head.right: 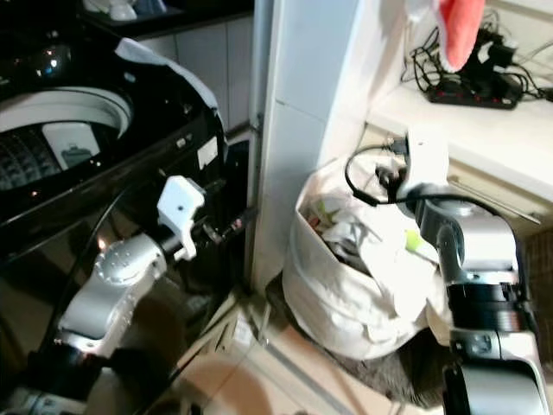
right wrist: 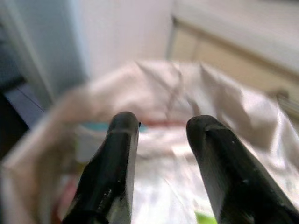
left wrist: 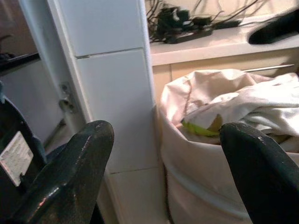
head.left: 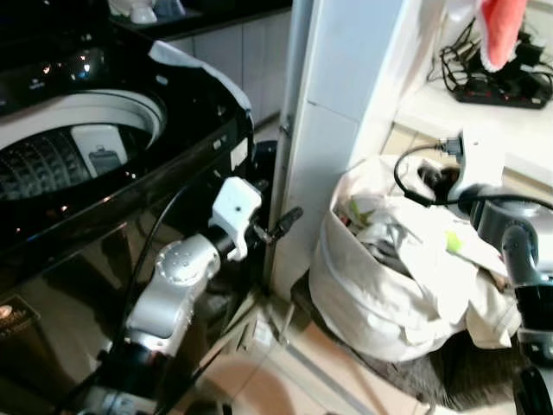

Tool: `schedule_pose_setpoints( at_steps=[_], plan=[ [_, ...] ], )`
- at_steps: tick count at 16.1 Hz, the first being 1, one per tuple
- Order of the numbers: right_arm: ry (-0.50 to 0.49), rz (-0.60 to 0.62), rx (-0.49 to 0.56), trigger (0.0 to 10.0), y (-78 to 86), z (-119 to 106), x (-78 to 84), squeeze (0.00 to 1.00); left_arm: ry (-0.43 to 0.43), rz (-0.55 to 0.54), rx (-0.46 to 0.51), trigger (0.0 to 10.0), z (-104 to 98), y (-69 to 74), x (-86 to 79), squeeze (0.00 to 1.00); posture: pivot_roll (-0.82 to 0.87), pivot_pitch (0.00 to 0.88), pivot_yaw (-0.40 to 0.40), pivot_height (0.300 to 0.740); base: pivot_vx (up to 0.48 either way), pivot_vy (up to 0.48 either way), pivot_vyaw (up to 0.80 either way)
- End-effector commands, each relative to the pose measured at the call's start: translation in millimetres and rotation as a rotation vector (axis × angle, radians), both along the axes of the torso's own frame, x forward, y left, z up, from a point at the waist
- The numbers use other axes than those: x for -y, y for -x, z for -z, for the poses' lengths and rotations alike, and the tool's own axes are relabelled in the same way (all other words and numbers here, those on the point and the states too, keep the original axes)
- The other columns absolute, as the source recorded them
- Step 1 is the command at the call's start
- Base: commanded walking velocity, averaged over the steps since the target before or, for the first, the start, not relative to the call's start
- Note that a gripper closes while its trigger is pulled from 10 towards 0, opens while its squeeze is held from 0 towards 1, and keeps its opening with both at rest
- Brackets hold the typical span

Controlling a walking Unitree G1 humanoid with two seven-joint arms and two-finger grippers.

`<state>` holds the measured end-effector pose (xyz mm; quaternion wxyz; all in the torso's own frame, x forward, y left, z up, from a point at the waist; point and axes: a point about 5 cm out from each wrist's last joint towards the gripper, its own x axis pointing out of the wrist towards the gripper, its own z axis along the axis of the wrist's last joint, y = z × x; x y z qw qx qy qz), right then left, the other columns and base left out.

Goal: Clothes washing

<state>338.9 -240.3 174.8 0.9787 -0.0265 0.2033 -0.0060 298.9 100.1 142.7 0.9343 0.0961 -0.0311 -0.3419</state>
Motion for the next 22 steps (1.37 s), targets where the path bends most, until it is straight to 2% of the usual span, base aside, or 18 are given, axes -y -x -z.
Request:
schedule_pose_setpoints(
  at_steps=[1, 2, 3, 5, 6, 7, 8, 13, 14, 16, 17, 22],
  plan=[
    [-0.009, 0.037, 0.003, 10.0, -2.4, 2.3, 7.9, 1.0, -0.022, -0.008, 0.009, 10.0, -1.6, 1.6, 3.5, 0.0, -0.02, 0.0, -0.054, 0.74, 0.0, 0.0, 0.0],
    [-0.004, 0.05, -0.036, 10.0, -4.5, 12.5, 11.1, 1.0, -0.01, 0.016, -0.013, 10.0, 0.0, 3.7, 5.4, 0.0, -0.03, 0.0, -0.044, 0.74, 0.0, 0.0, 0.0],
    [0.002, 0.06, -0.099, 10.0, -5.2, 27.9, 14.2, 1.0, -0.034, 0.014, -0.034, 10.0, 2.0, 5.1, 5.5, 0.0, -0.03, 0.0, -0.044, 0.74, 0.0, 0.0, 0.0],
    [0.005, 0.058, -0.157, 10.0, -4.6, 42.3, 15.4, 1.0, -0.022, 0.018, -0.052, 10.0, 2.7, 6.5, 6.1, 0.0, -0.03, 0.0, -0.044, 0.74, 0.0, 0.0, 0.0],
    [0.002, 0.034, -0.195, 10.0, -6.2, 60.7, 12.0, 1.0, -0.015, 0.068, -0.011, 10.0, -0.5, 10.5, 7.4, 0.0, -0.02, 0.0, -0.045, 0.74, 0.0, 0.0, 0.0],
    [0.007, 0.016, -0.199, 10.0, -6.3, 64.2, 10.4, 0.87, -0.012, 0.089, -0.018, 10.0, -0.2, 12.2, 8.2, 0.0, -0.02, 0.0, -0.045, 0.74, 0.0, 0.0, 0.0],
    [0.078, -0.05, -0.209, 10.0, -6.2, 71.5, 7.3, 0.0, -0.006, 0.139, -0.046, 10.0, 0.7, 17.6, 10.7, 0.0, -0.02, 0.0, -0.044, 0.74, 0.0, 0.0, 0.0],
    [0.103, -0.166, -0.271, 10.0, -1.3, 84.3, 1.0, 0.0, 0.0, 0.216, -0.074, 10.0, 0.2, 25.9, 13.5, 0.0, -0.02, 0.0, -0.042, 0.74, 0.0, 0.0, 0.0],
    [0.09, -0.165, -0.31, 9.6, 3.7, 89.7, 2.9, 0.0, 0.001, 0.288, -0.105, 10.0, -0.2, 32.3, 15.1, 0.0, -0.01, 0.0, -0.039, 0.74, 0.0, 0.0, 0.0],
    [0.079, -0.162, -0.323, 2.9, 6.8, 92.6, 4.8, 0.0, -0.001, 0.315, -0.115, 10.0, -0.8, 34.8, 15.9, 0.0, -0.01, 0.0, -0.045, 0.74, 0.0, 0.0, 0.0],
    [0.076, -0.161, -0.328, 0.0, 8.6, 94.0, 5.8, 0.0, -0.002, 0.321, -0.116, 10.0, -1.3, 35.7, 15.8, 0.0, 0.0, 0.0, -0.051, 0.74, 0.0, 0.0, 0.0],
    [0.067, -0.152, -0.331, 0.0, 9.2, 92.8, 8.0, 0.0, 0.001, 0.322, -0.131, 10.0, -1.2, 37.4, 16.3, 0.0, -0.01, 0.0, -0.048, 0.74, 0.0, 0.0, 0.0]
  ],
)
